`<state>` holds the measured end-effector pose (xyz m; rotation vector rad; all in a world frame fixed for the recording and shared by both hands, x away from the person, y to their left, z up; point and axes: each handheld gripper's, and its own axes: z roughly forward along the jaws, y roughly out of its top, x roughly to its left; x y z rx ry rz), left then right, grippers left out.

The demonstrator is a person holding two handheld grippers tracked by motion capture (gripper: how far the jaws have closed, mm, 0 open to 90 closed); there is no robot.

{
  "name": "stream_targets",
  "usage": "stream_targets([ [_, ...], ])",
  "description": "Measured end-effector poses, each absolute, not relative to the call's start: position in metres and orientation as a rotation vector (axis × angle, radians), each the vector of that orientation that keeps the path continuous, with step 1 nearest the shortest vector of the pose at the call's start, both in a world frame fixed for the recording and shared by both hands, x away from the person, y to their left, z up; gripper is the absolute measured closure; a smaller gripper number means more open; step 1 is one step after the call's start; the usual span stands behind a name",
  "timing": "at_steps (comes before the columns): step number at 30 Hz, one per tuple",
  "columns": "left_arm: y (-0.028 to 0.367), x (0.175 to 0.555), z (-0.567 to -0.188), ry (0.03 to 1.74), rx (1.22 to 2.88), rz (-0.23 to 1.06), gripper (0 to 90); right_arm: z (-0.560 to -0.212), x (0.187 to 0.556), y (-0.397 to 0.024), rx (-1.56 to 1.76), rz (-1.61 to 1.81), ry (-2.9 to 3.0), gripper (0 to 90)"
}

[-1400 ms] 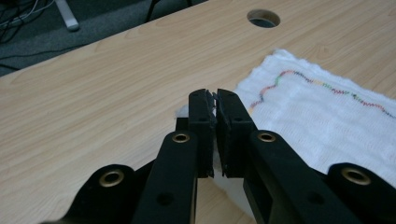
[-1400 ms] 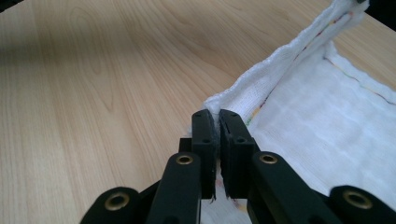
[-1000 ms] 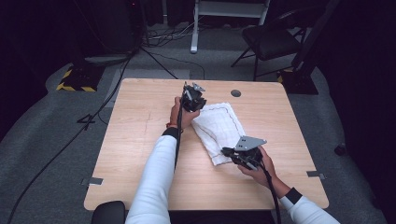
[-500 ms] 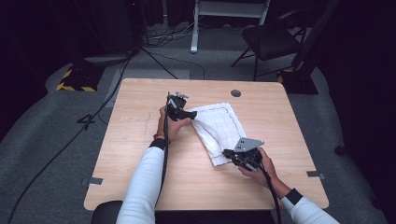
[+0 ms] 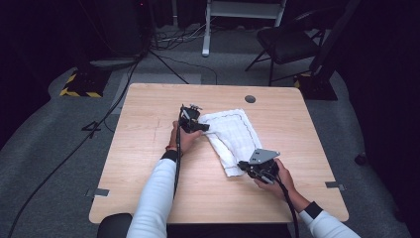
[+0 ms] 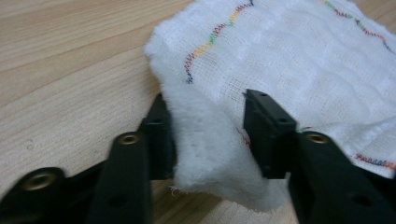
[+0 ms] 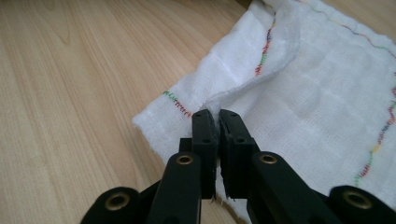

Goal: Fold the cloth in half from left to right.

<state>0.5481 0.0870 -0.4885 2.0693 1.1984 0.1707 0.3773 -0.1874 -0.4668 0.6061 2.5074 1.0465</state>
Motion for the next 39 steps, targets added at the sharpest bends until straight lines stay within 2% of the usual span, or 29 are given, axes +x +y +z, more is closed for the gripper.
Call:
stream_targets([
  [2, 0.085, 0.547, -0.484, 1.168, 2.075, 0.204, 73.8, -0.465, 0.378, -0.189, 0.612, 1.051, 2.497, 85.6],
  [4, 0.082, 0.548, -0.477, 1.138, 2.079, 0.233, 78.4, -0.464, 0.379, -0.19, 0.619, 1.052, 2.487, 85.6],
  [15, 0.045, 0.566, -0.44, 1.104, 2.12, 0.34, 79.9, -0.454, 0.385, -0.202, 0.661, 1.089, 2.423, 85.6],
  [29, -0.028, 0.594, -0.431, 1.07, 2.148, 0.393, 77.2, -0.445, 0.391, -0.239, 0.784, 1.112, 2.331, 85.6],
  [32, -0.045, 0.596, -0.437, 1.077, 2.161, 0.396, 70.8, -0.446, 0.391, -0.248, 0.817, 1.102, 2.316, 85.2],
  [33, -0.051, 0.597, -0.438, 1.103, 2.163, 0.424, 62.9, -0.446, 0.391, -0.251, 0.836, 1.098, 2.309, 84.0],
  [35, -0.056, 0.595, -0.44, 1.145, 2.149, 0.442, 43.3, -0.449, 0.394, -0.257, 0.902, 1.073, 2.292, 73.5],
  [39, -0.054, 0.58, -0.438, 1.077, 2.176, 0.444, 26.6, -0.453, 0.398, -0.263, 0.944, 1.03, 2.293, 64.1],
])
